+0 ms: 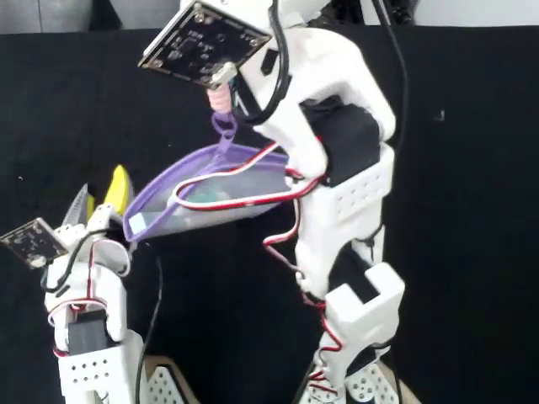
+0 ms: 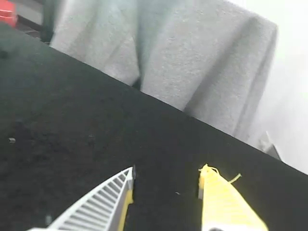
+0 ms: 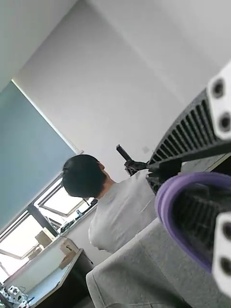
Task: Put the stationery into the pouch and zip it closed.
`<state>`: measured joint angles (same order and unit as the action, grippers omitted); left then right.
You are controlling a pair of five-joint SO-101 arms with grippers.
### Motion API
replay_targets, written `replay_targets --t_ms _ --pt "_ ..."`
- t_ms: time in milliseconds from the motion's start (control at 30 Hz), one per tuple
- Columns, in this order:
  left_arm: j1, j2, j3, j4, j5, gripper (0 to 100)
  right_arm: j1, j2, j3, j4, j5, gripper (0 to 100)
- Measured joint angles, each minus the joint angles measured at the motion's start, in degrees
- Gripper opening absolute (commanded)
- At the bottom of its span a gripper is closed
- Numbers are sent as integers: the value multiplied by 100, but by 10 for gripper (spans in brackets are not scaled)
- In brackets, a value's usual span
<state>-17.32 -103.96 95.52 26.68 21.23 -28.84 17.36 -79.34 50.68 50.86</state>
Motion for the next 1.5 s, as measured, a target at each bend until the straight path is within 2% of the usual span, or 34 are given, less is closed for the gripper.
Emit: replay_targets --t_ms 100,300,533,633,867,1033,1167,1367,1500 --pt "-193 0 -53 0 0 223 105 -18 0 0 -35 11" --pt "-536 0 -466 88 0 223 527 -62 -26 0 -563 11" --pt "-615 -9 -2066 1785 0 223 941 -62 -26 0 -888 11" --pt "-404 -62 -2989 2637 -79 223 1011 -62 -26 0 -923 11" --pt "976 -79 -4756 4527 -1618 223 1011 -62 -26 0 -923 11" --pt "1319 123 -5609 5468 -2646 223 1011 -62 -26 0 -923 11" --pt "1336 985 -6180 5987 -3429 223 1011 -62 -26 0 -923 11" --pt "1442 2593 -7481 6655 -3895 223 1090 -62 -26 0 -923 11" --pt "2180 3376 -8615 7270 -3921 223 1178 -62 -26 0 -923 11"
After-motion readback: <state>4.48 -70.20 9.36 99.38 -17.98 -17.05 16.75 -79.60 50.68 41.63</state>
